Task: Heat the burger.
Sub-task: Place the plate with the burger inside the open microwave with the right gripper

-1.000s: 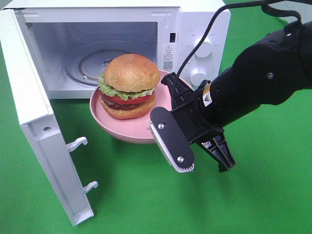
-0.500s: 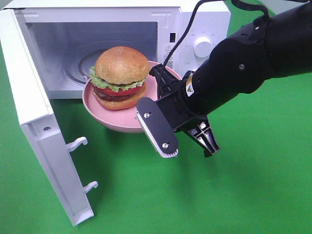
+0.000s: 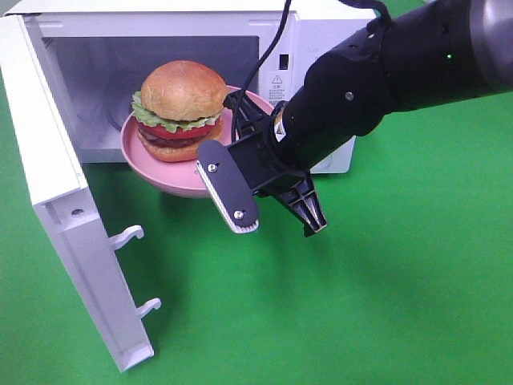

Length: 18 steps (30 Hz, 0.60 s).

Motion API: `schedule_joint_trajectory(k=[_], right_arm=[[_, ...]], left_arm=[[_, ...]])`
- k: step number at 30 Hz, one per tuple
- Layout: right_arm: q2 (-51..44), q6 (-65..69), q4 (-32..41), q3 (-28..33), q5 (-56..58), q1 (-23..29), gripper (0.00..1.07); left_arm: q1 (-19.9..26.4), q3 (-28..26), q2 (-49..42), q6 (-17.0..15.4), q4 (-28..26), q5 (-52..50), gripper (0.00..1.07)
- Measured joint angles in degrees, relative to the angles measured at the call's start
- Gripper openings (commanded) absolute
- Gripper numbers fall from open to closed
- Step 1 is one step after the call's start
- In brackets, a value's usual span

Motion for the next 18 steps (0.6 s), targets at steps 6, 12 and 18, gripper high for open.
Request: schedule_joint_trajectory(k=[6, 12, 18], right_arm=[[2.52, 0.74, -0.06, -2.58, 0.06, 0.00, 0.00], [4.76, 1.95, -0.06, -5.10, 0.57, 0.00, 0.00], [7.33, 2.35, -0.06, -8.48, 2.46, 0.00, 0.00]], left_arm=[[0.00, 0.00, 0.00, 0.00, 0.00, 0.00, 1.00], [0.00, 0.00, 0.00, 0.00, 0.00, 0.00, 1.00], [0.00, 0.00, 0.00, 0.00, 0.00, 0.00, 1.00]])
